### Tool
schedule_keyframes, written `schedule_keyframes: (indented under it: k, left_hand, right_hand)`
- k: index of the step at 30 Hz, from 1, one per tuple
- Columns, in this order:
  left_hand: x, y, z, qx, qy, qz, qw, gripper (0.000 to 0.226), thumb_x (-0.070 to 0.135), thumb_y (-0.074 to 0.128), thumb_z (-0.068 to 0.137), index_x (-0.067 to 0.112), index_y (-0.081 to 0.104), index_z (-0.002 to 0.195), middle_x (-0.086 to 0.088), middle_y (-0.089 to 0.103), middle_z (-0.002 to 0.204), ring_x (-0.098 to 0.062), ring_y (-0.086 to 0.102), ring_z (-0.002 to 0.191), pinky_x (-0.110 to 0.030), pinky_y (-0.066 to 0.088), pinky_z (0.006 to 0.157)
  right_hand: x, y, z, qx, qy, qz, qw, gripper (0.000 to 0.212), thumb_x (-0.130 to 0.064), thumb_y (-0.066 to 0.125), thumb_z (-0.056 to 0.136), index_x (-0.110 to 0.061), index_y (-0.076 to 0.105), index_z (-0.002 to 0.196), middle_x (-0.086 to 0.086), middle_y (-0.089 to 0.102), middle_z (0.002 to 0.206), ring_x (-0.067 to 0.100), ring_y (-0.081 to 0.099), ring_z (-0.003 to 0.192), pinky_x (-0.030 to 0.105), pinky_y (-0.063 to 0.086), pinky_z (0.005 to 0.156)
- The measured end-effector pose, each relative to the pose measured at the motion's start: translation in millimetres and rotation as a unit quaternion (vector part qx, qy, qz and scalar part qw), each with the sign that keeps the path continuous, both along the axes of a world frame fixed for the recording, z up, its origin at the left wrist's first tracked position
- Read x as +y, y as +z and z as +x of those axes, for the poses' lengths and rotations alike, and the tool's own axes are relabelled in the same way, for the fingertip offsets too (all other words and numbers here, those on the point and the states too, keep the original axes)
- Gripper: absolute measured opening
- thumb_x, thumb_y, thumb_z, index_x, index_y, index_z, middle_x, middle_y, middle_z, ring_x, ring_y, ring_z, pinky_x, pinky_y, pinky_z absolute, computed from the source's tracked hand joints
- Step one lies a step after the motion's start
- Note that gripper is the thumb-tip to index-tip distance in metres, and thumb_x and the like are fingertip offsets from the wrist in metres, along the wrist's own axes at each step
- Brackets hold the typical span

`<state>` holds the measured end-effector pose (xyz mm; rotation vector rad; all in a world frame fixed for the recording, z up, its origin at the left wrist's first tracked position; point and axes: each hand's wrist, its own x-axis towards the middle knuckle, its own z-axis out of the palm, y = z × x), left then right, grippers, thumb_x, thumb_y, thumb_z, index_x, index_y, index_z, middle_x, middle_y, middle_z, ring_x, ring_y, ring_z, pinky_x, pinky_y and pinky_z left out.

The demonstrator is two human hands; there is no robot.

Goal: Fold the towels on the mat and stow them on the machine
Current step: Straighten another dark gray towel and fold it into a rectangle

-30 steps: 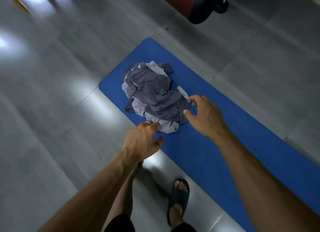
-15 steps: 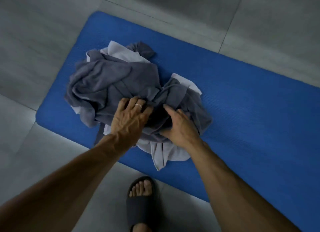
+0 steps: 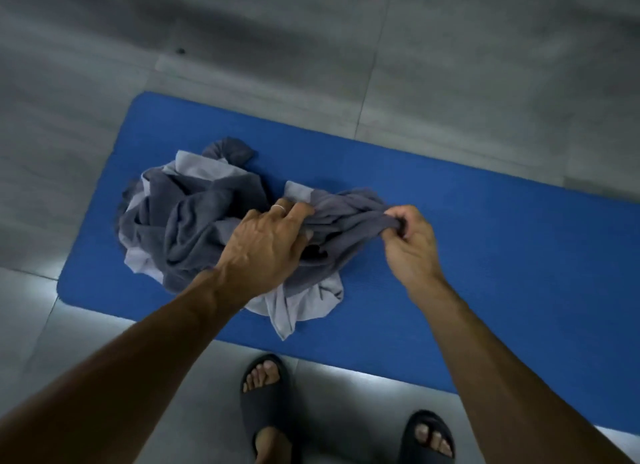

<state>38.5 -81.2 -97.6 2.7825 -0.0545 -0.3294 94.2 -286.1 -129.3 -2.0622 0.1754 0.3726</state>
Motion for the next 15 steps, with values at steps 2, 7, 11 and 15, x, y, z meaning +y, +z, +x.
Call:
schedule_keyframes:
  k: [2,7,11,15]
  left_hand:
    - [-29.4,26.1,14.6,0.003,-0.014,-0.033,0.999,0.036,0.029,0.044,0.095,0.016,0.049,0.128,-0.012,0.056,0.112,-0.039,0.061,0.086,-0.042,0.049,0.076]
    - [-121.7,73.2,56.9,0.037,-0.070,-0.036,0.996,0.046,0.034,0.049,0.097,0.022,0.038,0.140,-0.007,0.046,0.130,-0.034,0.059,0.105,-0.046,0.048,0.086]
    - [-237.3,90.4,79.9,0.037,-0.115,-0.026,0.992,0.048,0.037,0.055,0.093,0.026,0.040,0.138,-0.003,0.046,0.127,-0.031,0.060,0.101,-0.041,0.049,0.086]
    - [-365.0,90.2,88.4,0.049,-0.134,-0.020,0.990,0.047,0.037,0.057,0.090,0.032,0.036,0.131,0.002,0.044,0.123,-0.029,0.060,0.098,-0.046,0.051,0.083]
  right_hand:
    - [-31.2,28.2,6.6,-0.009,-0.054,0.017,0.998,0.033,0.008,0.049,0.085,-0.024,0.053,0.079,-0.007,0.058,0.076,0.010,0.054,0.072,0.025,0.047,0.068]
    - [-128.3,87.4,21.4,-0.033,-0.146,0.027,0.988,0.045,0.006,0.049,0.082,-0.039,0.057,0.082,-0.006,0.064,0.089,0.021,0.065,0.088,0.043,0.057,0.082]
    - [-243.2,113.2,29.4,-0.053,-0.181,0.008,0.982,0.036,0.006,0.055,0.084,-0.030,0.057,0.087,-0.009,0.064,0.086,0.014,0.063,0.079,0.023,0.054,0.069]
    - [-361.5,127.4,37.0,-0.057,-0.187,-0.052,0.979,0.025,-0.001,0.062,0.081,-0.019,0.063,0.097,-0.001,0.067,0.095,0.016,0.064,0.087,0.026,0.055,0.081]
